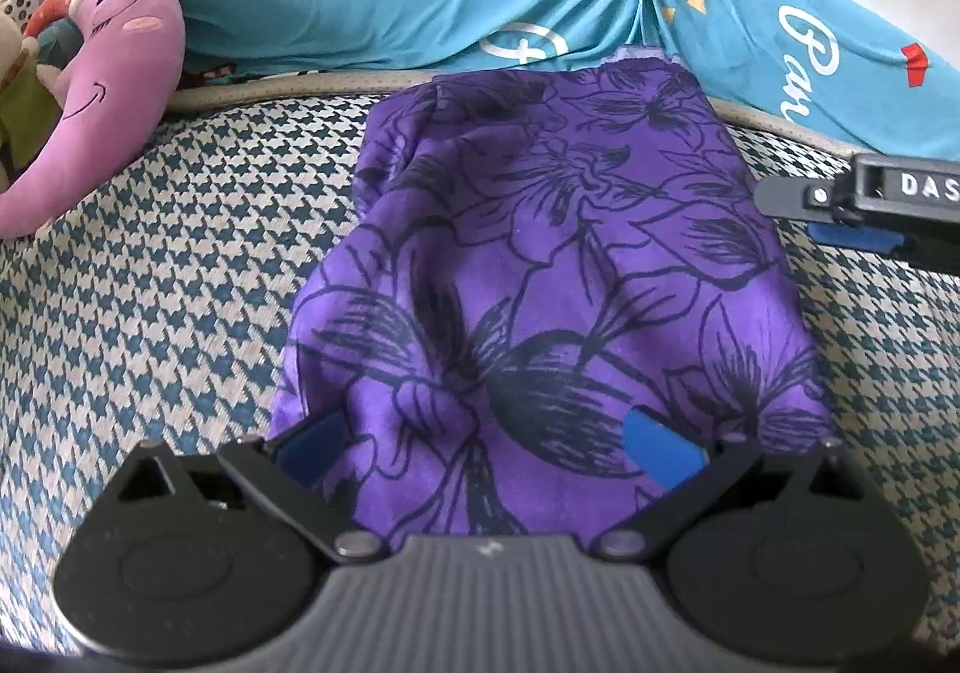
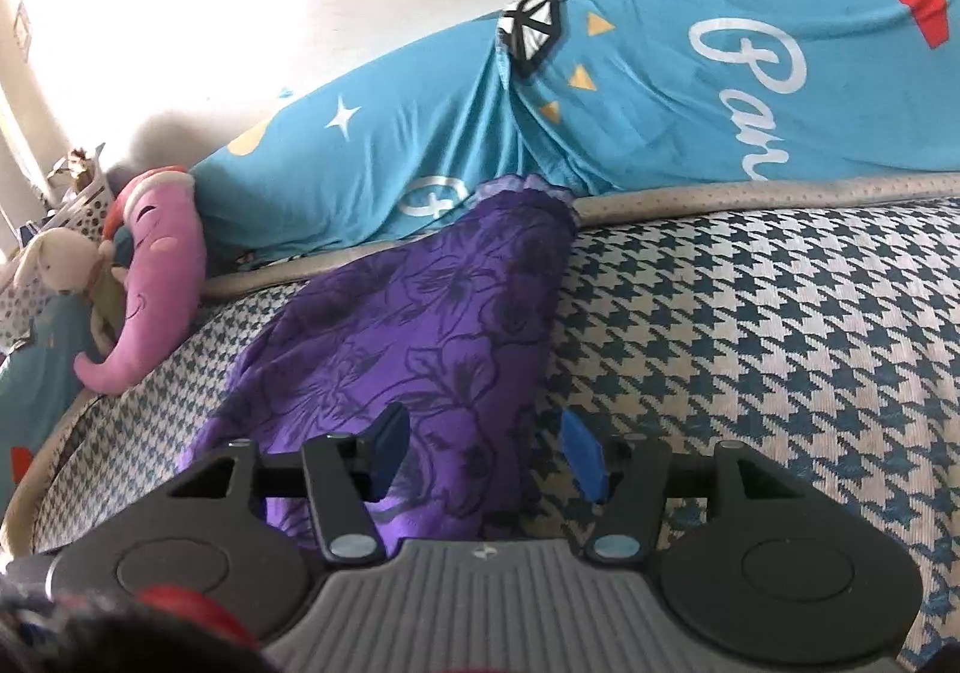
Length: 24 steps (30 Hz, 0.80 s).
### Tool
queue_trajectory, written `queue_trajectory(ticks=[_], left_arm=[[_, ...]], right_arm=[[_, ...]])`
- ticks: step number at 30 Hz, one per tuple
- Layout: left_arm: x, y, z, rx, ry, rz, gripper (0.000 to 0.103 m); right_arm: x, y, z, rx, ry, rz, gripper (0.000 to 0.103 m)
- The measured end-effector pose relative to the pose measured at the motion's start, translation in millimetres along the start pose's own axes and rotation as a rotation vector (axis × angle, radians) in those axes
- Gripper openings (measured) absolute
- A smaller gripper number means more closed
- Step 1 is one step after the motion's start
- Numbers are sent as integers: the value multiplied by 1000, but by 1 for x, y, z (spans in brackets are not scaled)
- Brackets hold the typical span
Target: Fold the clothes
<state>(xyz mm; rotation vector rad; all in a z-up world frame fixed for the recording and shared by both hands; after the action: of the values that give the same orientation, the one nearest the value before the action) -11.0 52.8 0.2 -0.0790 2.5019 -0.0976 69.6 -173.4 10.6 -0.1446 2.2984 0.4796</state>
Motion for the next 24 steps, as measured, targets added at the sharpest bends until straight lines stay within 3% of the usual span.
queue_trajectory(ticks=[11,24], left_arm=[[-3,0,6,-1,16,-28,103],[-15,23,12,-4,19,-142,103]], right_arm=[[-8,-11,24,-10,21,70,60],[-16,-23,53,-61,21,212,64]])
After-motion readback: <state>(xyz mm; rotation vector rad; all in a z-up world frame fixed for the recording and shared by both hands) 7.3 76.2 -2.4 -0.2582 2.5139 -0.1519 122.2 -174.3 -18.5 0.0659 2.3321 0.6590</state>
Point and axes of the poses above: each gripper's, at about its wrist camera, not at the fingertips, and z roughly the way its jaws point, y to its left, x to its underside, the point moved 3 cm from there along z, roughly the way its jaws point, and after that the axes turned 6 degrees about x, right-handed, at the moved point
